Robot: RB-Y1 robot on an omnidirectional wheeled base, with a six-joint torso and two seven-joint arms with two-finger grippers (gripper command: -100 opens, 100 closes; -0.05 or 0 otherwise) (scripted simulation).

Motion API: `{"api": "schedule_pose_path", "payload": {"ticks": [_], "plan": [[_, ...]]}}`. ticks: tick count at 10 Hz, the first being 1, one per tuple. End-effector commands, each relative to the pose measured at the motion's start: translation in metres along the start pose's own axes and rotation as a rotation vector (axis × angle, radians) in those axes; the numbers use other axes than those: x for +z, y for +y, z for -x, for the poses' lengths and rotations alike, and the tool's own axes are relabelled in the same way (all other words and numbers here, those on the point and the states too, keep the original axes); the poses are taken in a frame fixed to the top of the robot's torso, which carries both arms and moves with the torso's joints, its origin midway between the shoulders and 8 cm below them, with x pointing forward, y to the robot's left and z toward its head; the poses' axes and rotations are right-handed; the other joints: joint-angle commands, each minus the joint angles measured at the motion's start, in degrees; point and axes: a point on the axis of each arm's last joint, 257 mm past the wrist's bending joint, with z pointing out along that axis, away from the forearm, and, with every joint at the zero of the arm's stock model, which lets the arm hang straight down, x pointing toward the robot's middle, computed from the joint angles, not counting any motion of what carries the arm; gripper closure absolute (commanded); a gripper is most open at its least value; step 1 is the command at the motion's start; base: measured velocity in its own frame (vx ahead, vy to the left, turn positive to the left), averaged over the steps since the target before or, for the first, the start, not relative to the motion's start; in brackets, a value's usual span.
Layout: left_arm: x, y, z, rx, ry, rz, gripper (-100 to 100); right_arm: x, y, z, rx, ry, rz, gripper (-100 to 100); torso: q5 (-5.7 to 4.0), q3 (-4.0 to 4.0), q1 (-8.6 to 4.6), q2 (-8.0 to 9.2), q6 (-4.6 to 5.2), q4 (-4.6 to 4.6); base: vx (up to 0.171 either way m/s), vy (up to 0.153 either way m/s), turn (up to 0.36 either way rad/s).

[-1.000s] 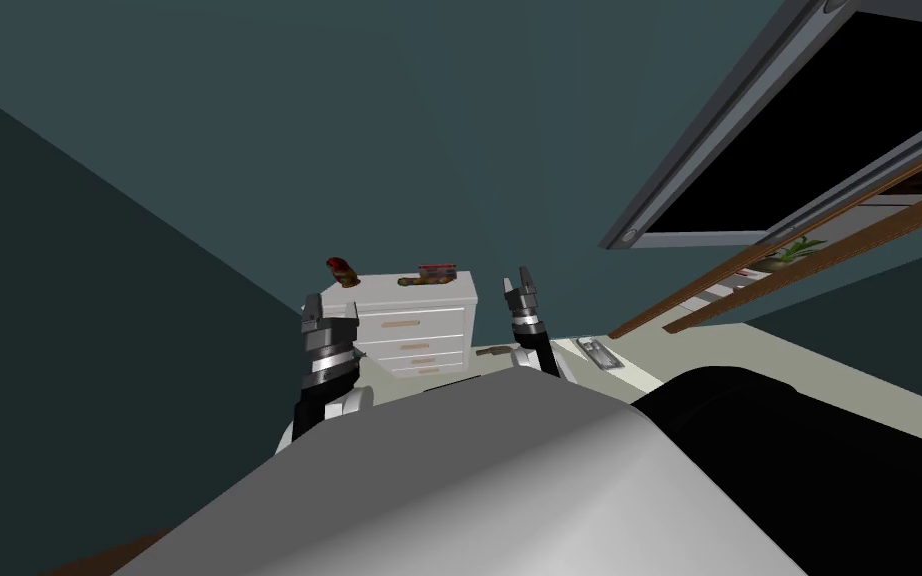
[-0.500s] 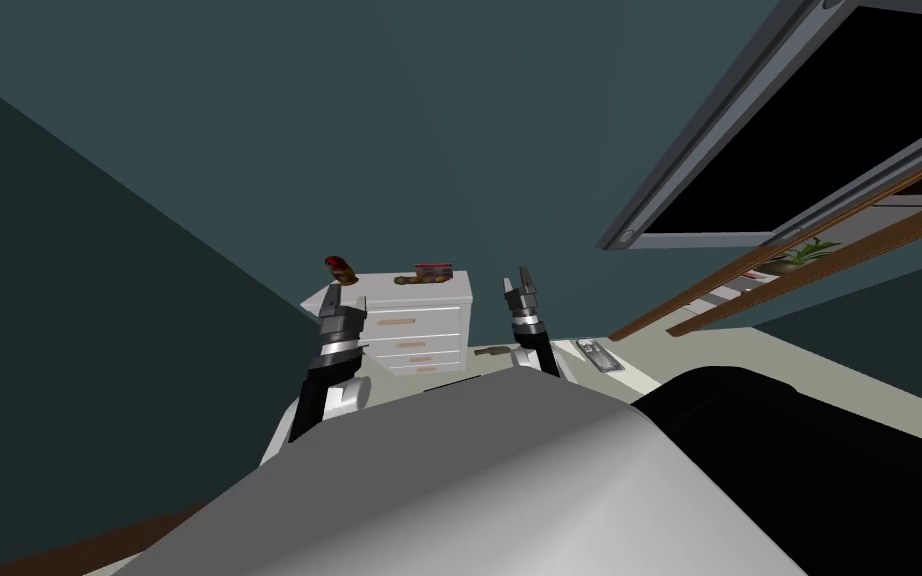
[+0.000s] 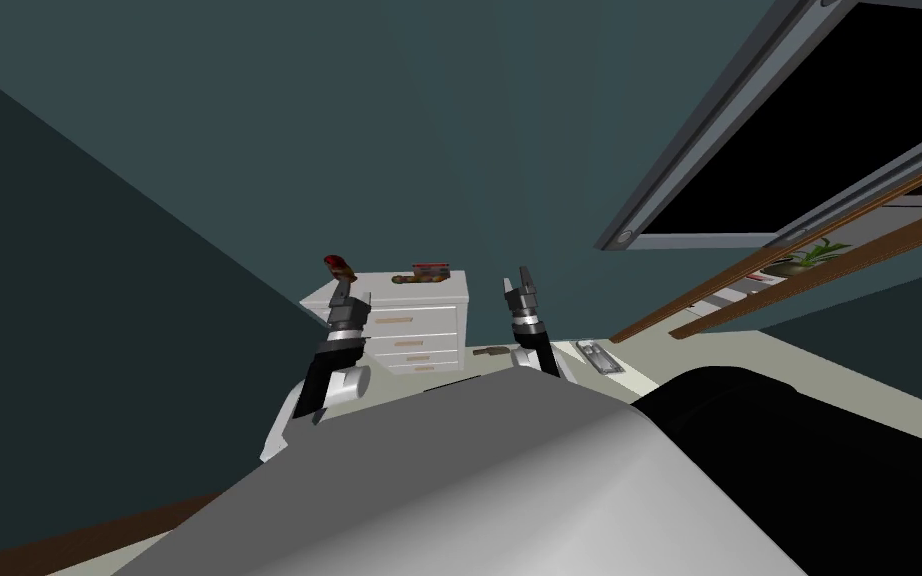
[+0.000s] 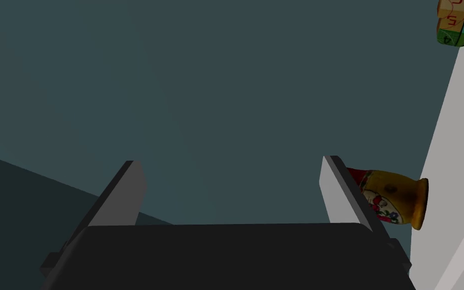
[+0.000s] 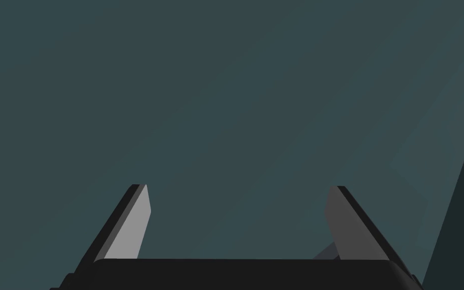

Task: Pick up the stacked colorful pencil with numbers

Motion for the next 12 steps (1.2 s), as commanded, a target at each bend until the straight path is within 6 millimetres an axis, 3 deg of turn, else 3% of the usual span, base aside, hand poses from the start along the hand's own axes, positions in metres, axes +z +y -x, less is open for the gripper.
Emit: {"api": "schedule_pose_path", "payload": {"ticks": [1, 4, 9, 12], "plan": [[0.002, 0.005, 0.001, 0.001, 0.0, 0.023, -100, 0.0, 0.0, 0.0, 0.0, 0.0, 0.0, 0, 0.0, 0.0, 0.0, 0.0, 0.0, 0.0, -0.003, -0.022, 0.002], [0.026, 0.013, -0.004, 0.021, 0.024, 0.06, -100, 0.0, 0.0, 0.0, 0.0, 0.0, 0.0, 0, 0.01, -0.02, 0.04, -0.03, 0.0, -0.01, -0.012, -0.046, 0.035], [0.039, 0.028, -0.005, 0.03, 0.03, 0.126, -100, 0.0, 0.0, 0.0, 0.0, 0.0, 0.0, 0, 0.01, -0.01, 0.06, -0.01, 0.0, 0.0, -0.014, -0.033, 0.018], [0.064, 0.033, -0.009, 0.044, 0.042, 0.163, -100, 0.0, 0.0, 0.0, 0.0, 0.0, 0.0, 0, 0.01, -0.03, 0.04, -0.04, 0.0, -0.01, -0.01, -0.048, 0.04]]}}
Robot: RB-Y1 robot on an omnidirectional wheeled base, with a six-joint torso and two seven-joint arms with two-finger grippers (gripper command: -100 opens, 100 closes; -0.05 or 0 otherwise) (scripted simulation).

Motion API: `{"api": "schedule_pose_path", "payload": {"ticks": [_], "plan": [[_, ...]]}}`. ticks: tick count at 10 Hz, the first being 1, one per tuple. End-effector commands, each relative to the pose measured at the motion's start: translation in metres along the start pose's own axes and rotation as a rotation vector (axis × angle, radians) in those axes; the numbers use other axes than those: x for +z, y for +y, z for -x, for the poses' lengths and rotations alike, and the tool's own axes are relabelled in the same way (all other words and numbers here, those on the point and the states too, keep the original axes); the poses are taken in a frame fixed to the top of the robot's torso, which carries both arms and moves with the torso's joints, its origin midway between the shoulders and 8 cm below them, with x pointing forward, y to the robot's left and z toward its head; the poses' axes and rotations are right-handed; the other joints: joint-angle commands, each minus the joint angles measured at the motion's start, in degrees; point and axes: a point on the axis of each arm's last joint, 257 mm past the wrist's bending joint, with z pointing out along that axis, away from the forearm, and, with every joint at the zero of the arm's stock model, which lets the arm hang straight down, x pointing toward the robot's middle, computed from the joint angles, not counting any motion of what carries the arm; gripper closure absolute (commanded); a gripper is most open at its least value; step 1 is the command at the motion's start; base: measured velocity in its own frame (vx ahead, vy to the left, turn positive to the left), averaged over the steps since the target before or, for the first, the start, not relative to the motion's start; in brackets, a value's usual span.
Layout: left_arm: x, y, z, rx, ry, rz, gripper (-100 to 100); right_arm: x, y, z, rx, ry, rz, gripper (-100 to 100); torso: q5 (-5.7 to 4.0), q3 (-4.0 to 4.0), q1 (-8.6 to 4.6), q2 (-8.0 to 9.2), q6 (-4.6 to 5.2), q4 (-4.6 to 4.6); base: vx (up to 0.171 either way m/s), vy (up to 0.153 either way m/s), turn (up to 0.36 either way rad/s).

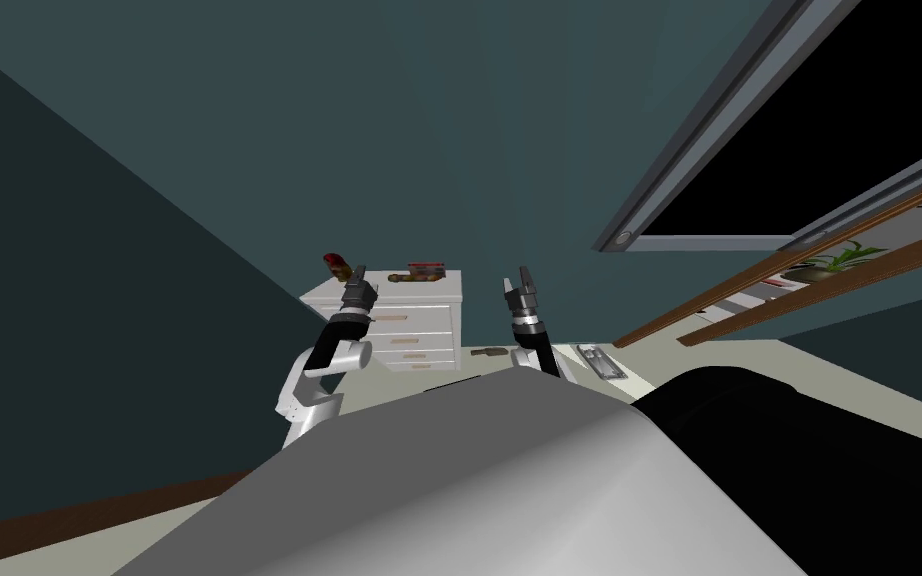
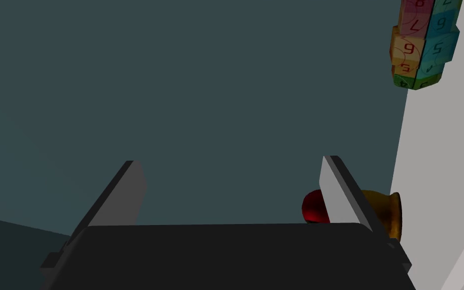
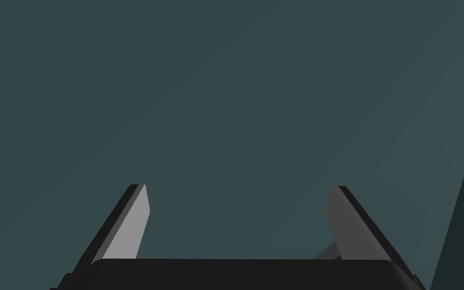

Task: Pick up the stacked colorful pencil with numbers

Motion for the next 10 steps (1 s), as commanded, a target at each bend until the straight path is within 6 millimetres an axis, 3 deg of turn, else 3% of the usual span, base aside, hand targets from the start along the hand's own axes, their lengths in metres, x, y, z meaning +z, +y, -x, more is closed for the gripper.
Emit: {"api": "schedule_pose_path", "payload": {"ticks": [1, 10], "plan": [[0.008, 0.005, -0.002, 0.003, 0.003, 0.03, -100, 0.0, 0.0, 0.0, 0.0, 0.0, 0.0, 0, 0.0, 0.0, 0.0, 0.0, 0.0, 0.0, -0.017, -0.052, 0.023], [0.048, 0.019, -0.008, 0.008, 0.014, 0.164, -100, 0.0, 0.0, 0.0, 0.0, 0.0, 0.0, 0, 0.02, -0.01, 0.11, -0.01, -0.01, 0.0, -0.01, -0.028, 0.023]]}}
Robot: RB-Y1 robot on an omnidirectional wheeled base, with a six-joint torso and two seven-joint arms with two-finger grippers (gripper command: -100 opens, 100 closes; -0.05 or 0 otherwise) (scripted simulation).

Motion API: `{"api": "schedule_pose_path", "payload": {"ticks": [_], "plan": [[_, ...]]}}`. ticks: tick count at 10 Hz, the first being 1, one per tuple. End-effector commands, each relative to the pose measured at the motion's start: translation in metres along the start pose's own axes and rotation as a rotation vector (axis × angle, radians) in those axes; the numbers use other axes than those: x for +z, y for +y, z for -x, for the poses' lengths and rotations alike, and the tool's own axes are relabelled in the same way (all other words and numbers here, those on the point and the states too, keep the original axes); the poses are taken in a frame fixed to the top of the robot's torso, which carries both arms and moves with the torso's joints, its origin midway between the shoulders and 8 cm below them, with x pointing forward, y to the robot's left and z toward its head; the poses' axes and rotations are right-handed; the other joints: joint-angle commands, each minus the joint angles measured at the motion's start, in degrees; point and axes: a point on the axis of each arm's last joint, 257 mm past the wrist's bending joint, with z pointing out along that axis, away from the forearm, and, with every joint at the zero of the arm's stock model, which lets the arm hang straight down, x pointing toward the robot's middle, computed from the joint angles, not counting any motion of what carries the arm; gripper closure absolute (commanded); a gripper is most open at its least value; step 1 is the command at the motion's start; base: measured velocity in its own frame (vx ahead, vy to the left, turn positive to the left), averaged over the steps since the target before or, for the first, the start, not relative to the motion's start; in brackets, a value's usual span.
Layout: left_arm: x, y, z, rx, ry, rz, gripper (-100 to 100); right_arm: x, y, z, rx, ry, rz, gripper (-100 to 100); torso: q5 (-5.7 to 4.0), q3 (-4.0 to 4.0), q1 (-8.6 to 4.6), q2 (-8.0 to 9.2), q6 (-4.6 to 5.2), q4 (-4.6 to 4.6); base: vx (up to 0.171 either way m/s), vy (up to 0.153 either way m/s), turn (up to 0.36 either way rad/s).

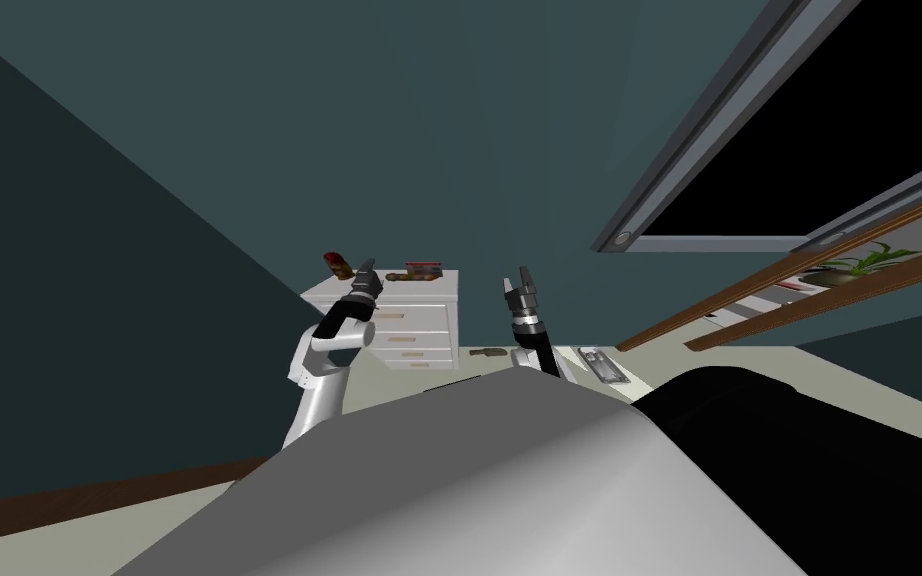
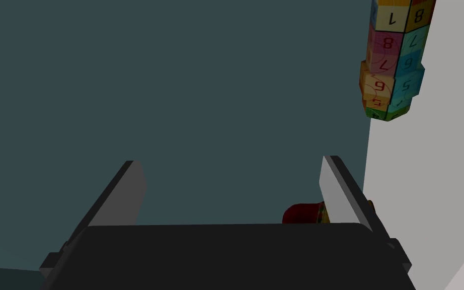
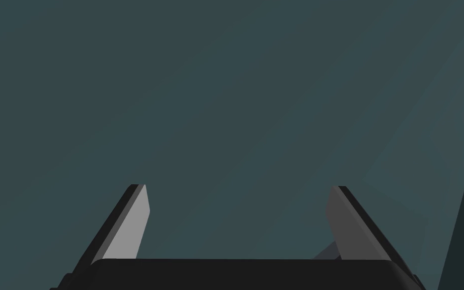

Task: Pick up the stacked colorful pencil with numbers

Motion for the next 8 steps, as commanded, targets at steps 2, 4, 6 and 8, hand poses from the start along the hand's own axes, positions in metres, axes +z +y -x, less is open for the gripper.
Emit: {"api": "schedule_pose_path", "payload": {"ticks": [2, 4, 6, 8], "plan": [[0.013, 0.003, -0.003, -0.003, 0.005, 0.041, -100, 0.0, 0.0, 0.0, 0.0, 0.0, 0.0, 0, 0.01, 0.0, 0.05, 0.0, 0.0, 0.0, -0.006, -0.022, 0.016], [0.015, 0.008, -0.004, -0.003, 0.005, 0.074, -100, 0.0, 0.0, 0.0, 0.0, 0.0, 0.0, 0, 0.0, 0.0, 0.0, 0.0, 0.0, 0.0, -0.006, -0.023, 0.015], [0.027, 0.005, -0.008, -0.007, 0.012, 0.1, -100, 0.0, 0.0, 0.0, 0.0, 0.0, 0.0, 0, 0.01, 0.0, 0.02, 0.0, 0.0, 0.0, -0.007, -0.026, 0.033], [0.035, 0.008, -0.012, -0.012, 0.017, 0.137, -100, 0.0, 0.0, 0.0, 0.0, 0.0, 0.0, 0, 0.02, -0.01, 0.07, -0.01, -0.01, -0.01, -0.003, -0.015, 0.021]]}}
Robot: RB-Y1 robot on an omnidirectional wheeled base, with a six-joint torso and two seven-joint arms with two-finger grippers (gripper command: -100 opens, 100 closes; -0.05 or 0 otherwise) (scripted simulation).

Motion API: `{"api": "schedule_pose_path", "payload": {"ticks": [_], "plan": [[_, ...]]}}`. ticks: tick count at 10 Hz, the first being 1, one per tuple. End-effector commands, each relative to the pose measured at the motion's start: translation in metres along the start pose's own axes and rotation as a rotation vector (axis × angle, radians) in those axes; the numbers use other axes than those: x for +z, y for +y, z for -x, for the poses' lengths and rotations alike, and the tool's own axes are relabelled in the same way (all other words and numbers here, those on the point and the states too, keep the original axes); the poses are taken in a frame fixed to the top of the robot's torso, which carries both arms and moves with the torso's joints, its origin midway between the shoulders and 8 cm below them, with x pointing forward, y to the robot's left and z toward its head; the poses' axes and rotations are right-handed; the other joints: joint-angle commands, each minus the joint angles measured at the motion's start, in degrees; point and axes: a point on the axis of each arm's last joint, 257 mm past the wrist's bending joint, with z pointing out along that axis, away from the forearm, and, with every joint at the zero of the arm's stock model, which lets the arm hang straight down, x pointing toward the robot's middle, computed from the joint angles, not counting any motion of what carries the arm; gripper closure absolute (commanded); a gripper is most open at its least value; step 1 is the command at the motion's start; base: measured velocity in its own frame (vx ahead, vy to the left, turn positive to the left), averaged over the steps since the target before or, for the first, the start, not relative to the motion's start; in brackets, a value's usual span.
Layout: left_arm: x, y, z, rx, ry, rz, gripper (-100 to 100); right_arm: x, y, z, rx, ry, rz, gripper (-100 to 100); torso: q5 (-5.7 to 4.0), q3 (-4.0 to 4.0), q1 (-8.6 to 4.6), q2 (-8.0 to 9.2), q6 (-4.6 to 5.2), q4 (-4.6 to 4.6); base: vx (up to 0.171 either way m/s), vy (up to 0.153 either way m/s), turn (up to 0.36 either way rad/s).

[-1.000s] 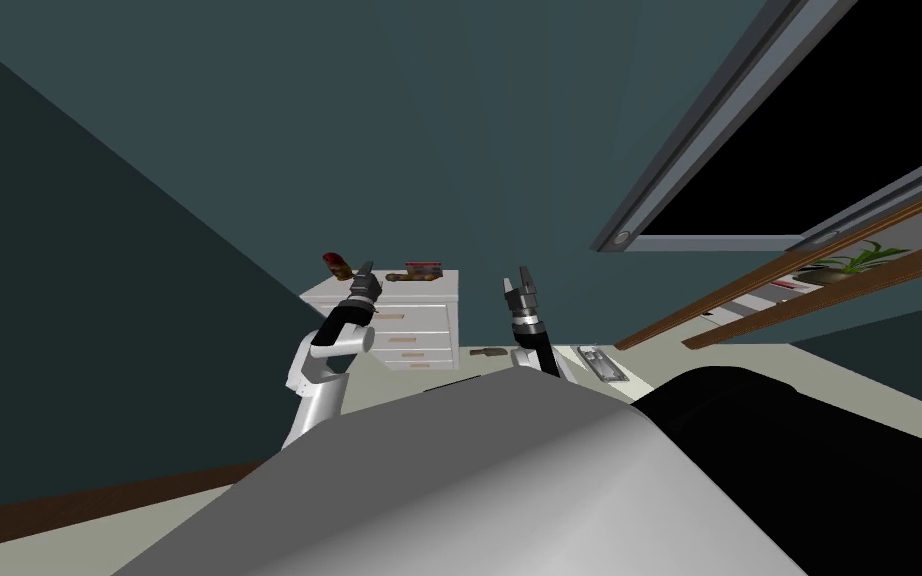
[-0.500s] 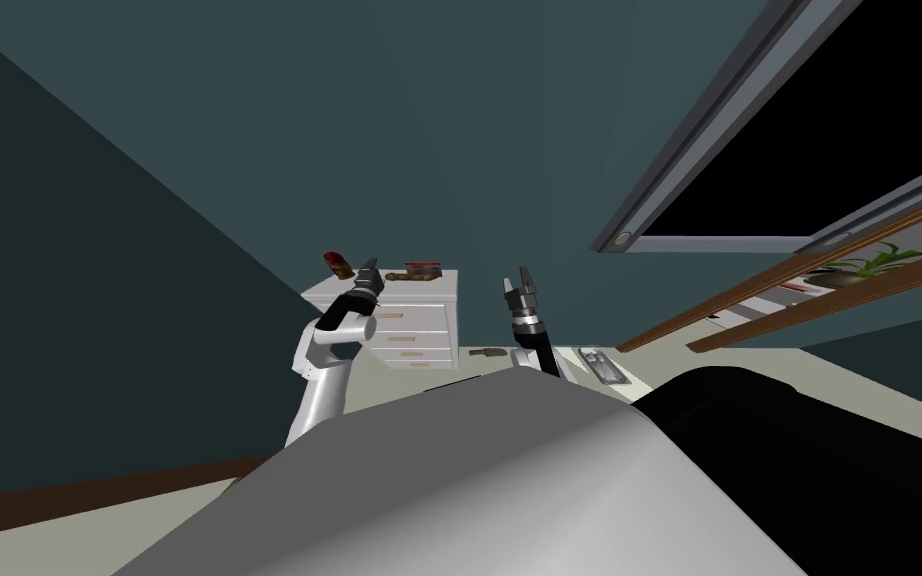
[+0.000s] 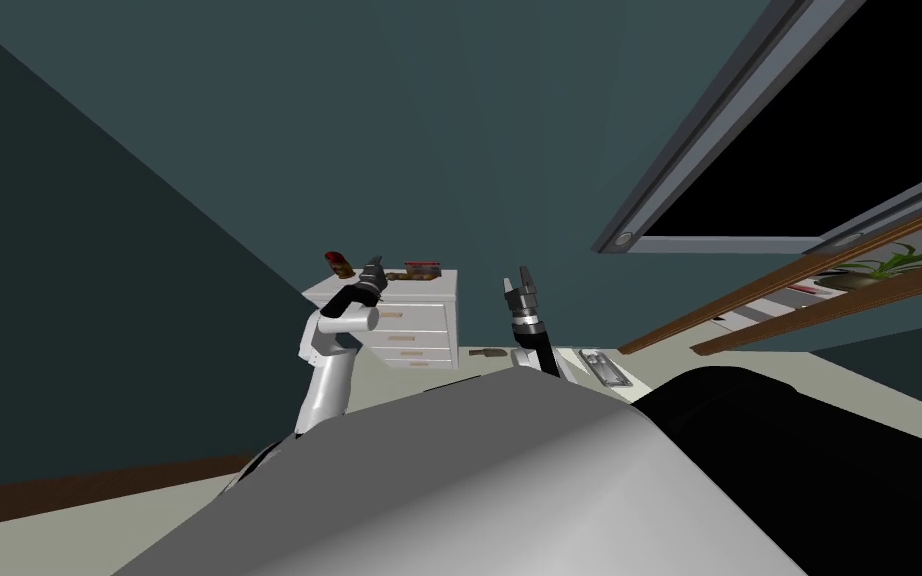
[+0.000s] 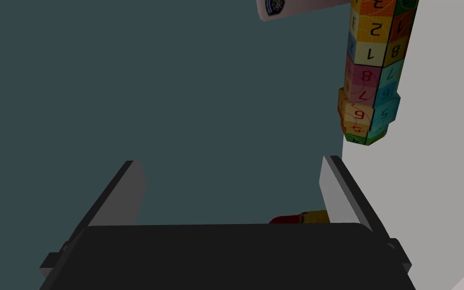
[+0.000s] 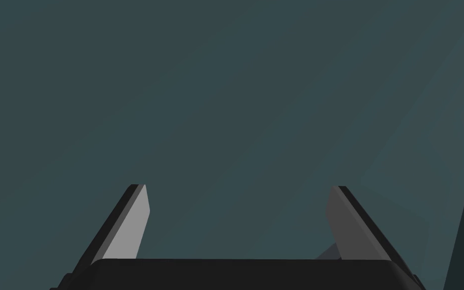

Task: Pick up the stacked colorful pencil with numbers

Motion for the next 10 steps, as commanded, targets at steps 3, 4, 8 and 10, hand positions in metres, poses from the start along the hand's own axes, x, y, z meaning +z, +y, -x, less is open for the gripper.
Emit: {"api": "schedule_pose_path", "payload": {"ticks": [3, 4, 8, 10], "plan": [[0.015, -0.001, -0.006, -0.008, 0.013, 0.062, -100, 0.0, 0.0, 0.0, 0.0, 0.0, 0.0, 0, 0.01, 0.0, 0.03, 0.0, 0.0, 0.0, -0.002, -0.016, 0.02], [0.016, -0.001, -0.007, -0.007, 0.014, 0.077, -100, 0.0, 0.0, 0.0, 0.0, 0.0, 0.0, 0, 0.0, 0.0, 0.01, -0.01, 0.0, 0.0, -0.001, -0.016, 0.023], [0.024, 0.006, -0.013, -0.013, 0.024, 0.148, -100, 0.0, 0.0, 0.0, 0.0, 0.0, 0.0, 0, 0.01, -0.01, 0.04, -0.01, -0.01, -0.01, 0.0, -0.008, 0.014], [0.032, 0.003, -0.019, -0.019, 0.036, 0.187, -100, 0.0, 0.0, 0.0, 0.0, 0.0, 0.0, 0, 0.01, -0.01, 0.05, -0.02, -0.01, -0.01, 0.005, -0.007, 0.028]]}}
